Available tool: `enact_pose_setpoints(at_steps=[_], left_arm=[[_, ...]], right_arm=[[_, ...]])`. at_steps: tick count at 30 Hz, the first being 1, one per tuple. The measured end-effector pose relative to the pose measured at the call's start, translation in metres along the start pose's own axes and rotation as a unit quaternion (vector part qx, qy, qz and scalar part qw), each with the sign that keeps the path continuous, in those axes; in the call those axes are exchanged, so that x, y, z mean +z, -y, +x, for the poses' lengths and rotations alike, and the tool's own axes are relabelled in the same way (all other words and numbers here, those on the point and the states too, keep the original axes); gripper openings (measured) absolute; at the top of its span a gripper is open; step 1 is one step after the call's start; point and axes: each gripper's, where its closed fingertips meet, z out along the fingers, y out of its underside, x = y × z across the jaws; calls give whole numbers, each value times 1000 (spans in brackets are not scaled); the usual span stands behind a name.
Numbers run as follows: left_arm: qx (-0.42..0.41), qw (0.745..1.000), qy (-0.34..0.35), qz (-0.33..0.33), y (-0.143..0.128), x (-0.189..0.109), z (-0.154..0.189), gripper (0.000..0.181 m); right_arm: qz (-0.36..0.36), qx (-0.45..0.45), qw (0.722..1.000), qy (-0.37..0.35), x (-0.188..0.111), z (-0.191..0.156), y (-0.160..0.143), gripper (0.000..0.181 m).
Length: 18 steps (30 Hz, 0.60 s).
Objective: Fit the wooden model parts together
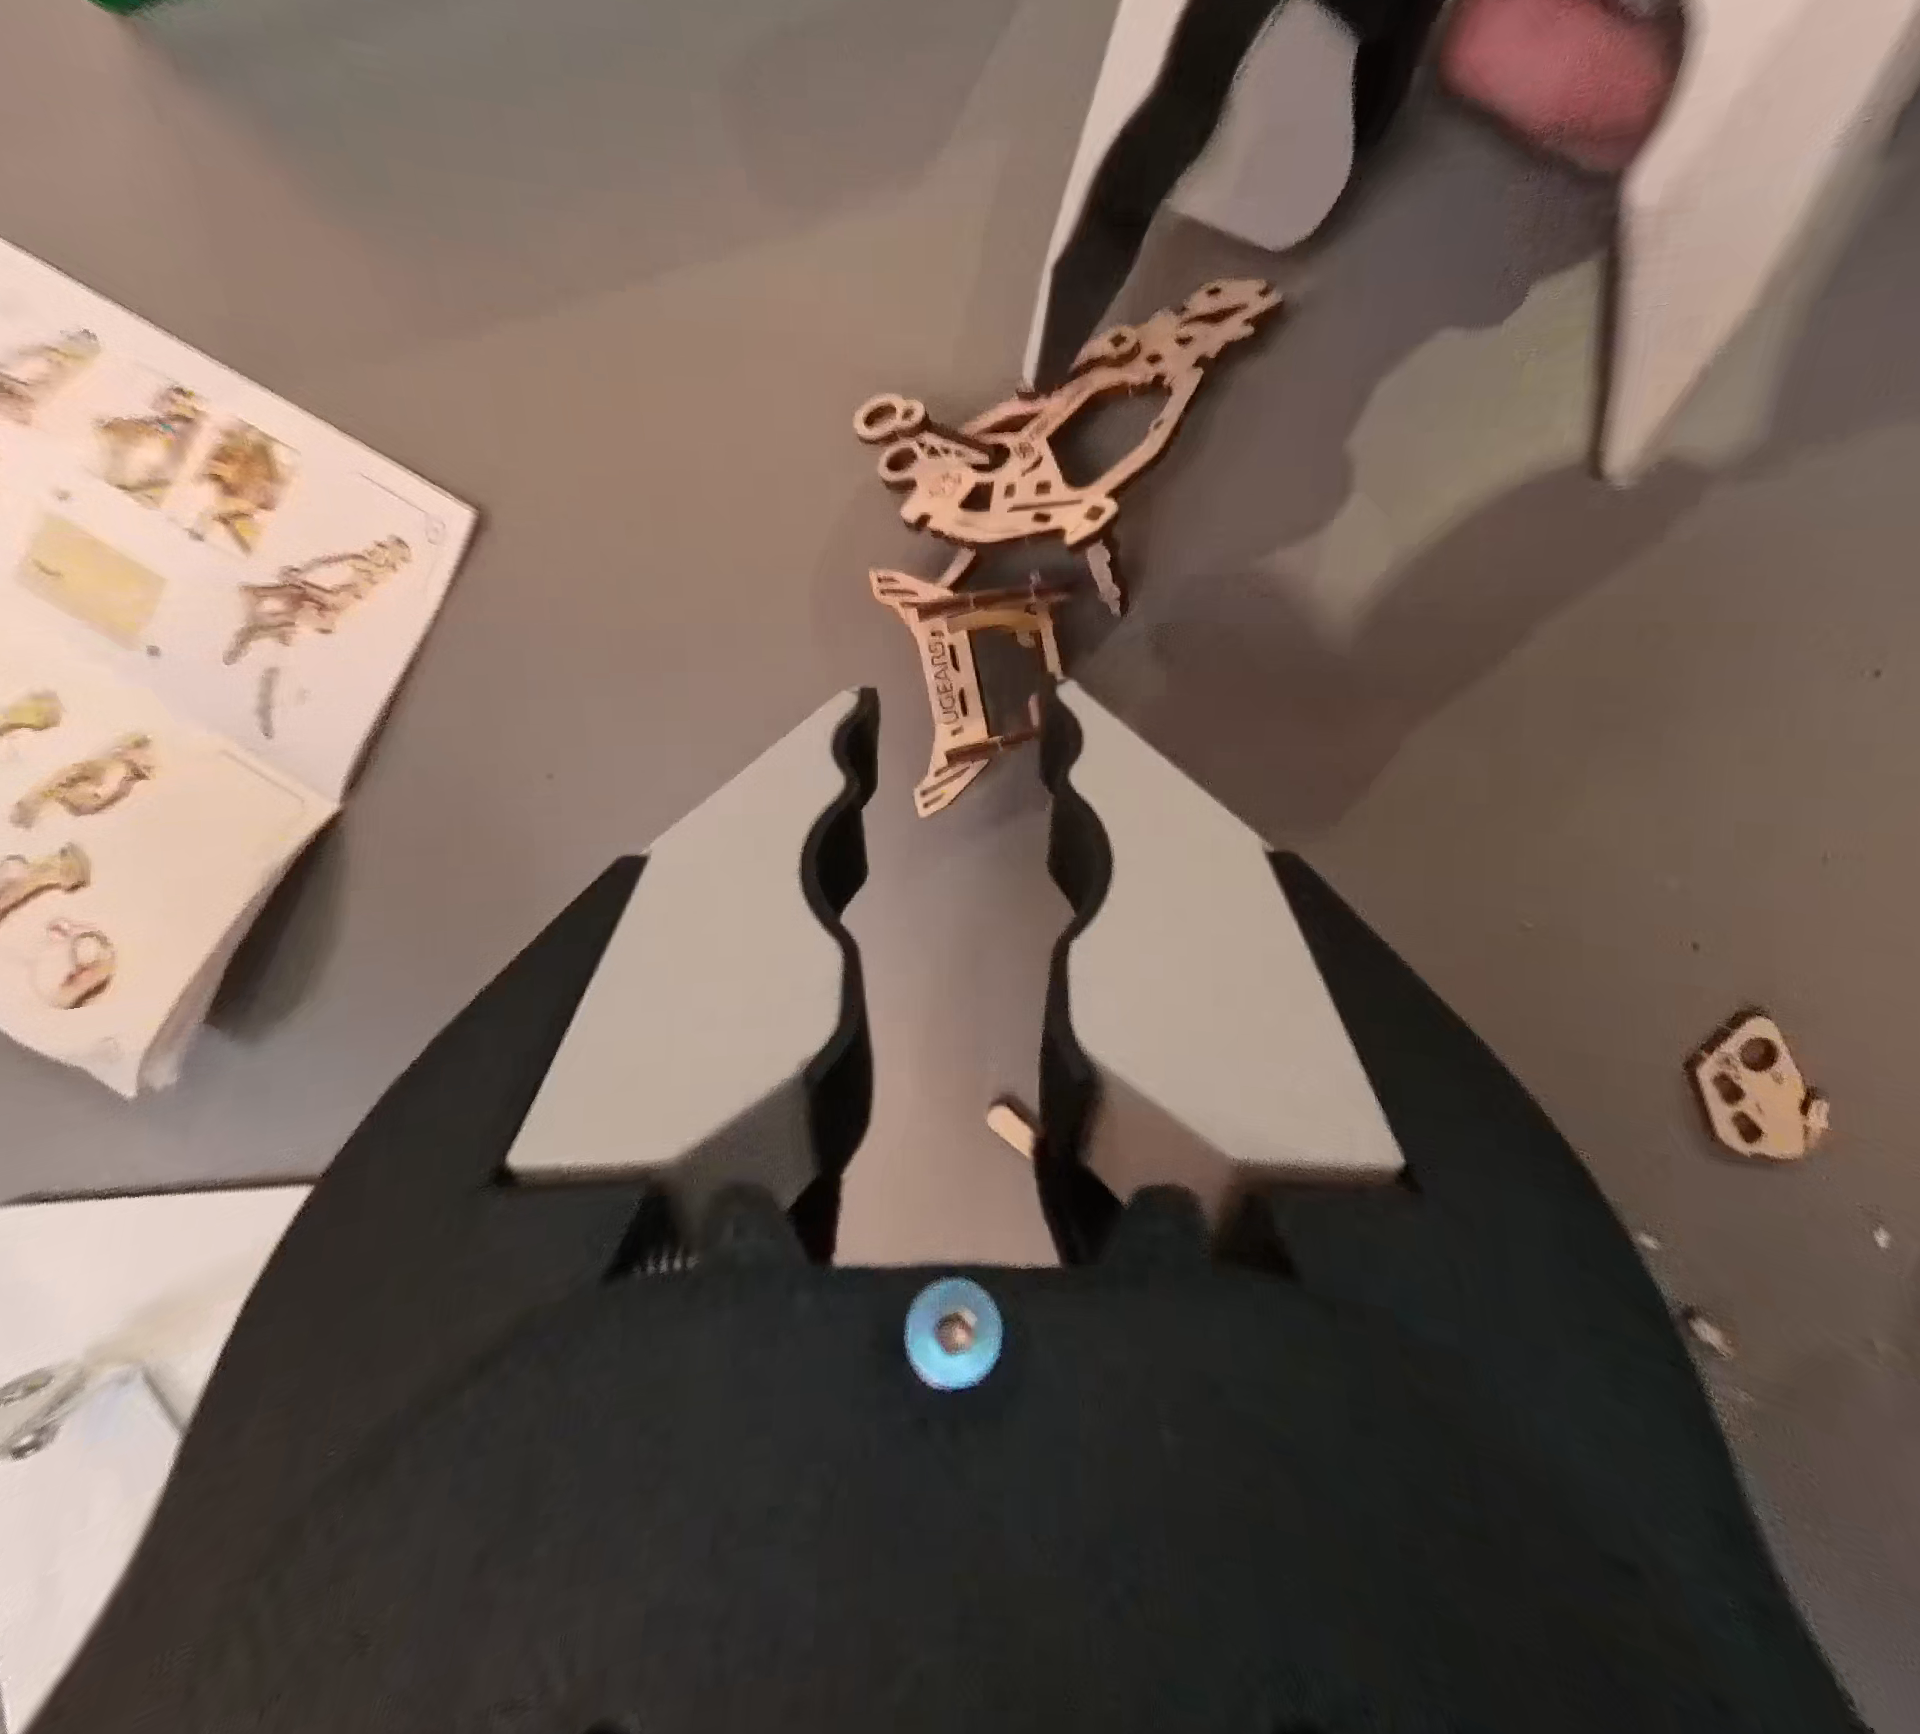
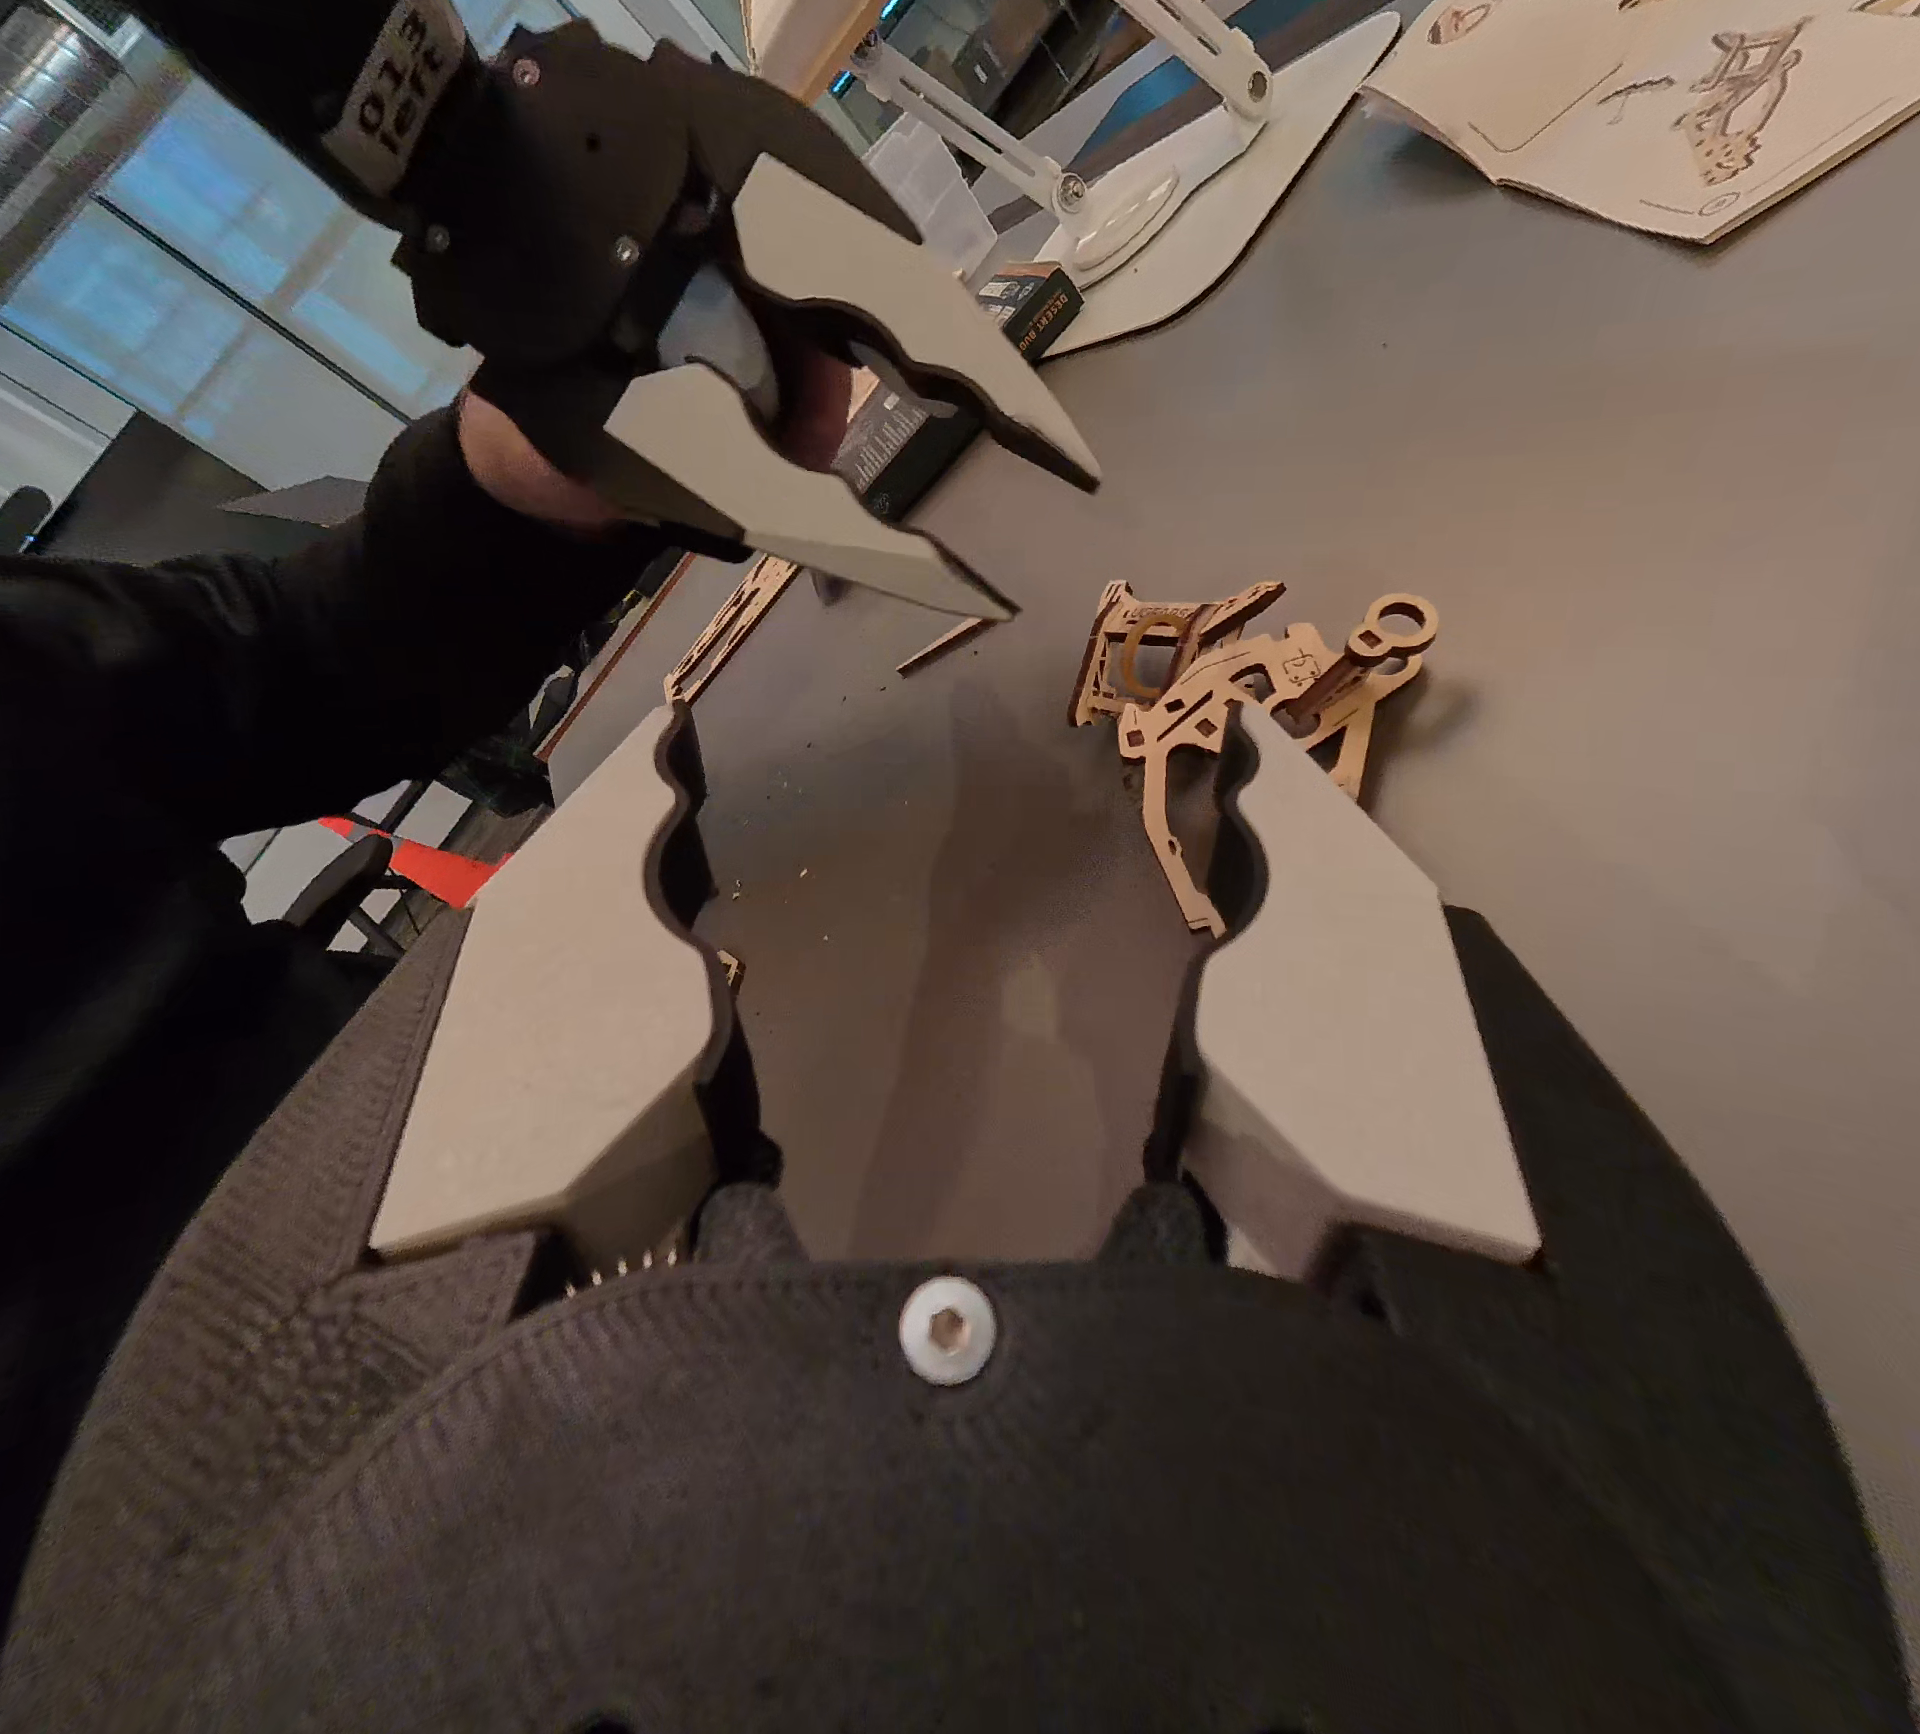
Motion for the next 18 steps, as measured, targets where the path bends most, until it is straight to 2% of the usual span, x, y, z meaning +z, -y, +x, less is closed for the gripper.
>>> enact_pose_setpoints(at_steps=[2, 8, 11, 18], left_arm=[[-14, 997, -23, -68, -14, 14, -2, 29], [-56, 993, -73, -71, -19, 34, 7, 16], [-69, 993, -74, -61, -19, 38, 8, 10], [-99, 993, -57, 27, -10, 38, 7, 10]], right_arm=[[-1, -2, 1000, 0, 0, 0, 0, 97], [-3, -1, 1000, 0, 0, 0, -1, 95], [-15, -4, 1000, -7, -1, 1, -4, 92], [-89, -70, 991, -69, -3, 13, -20, 60]])
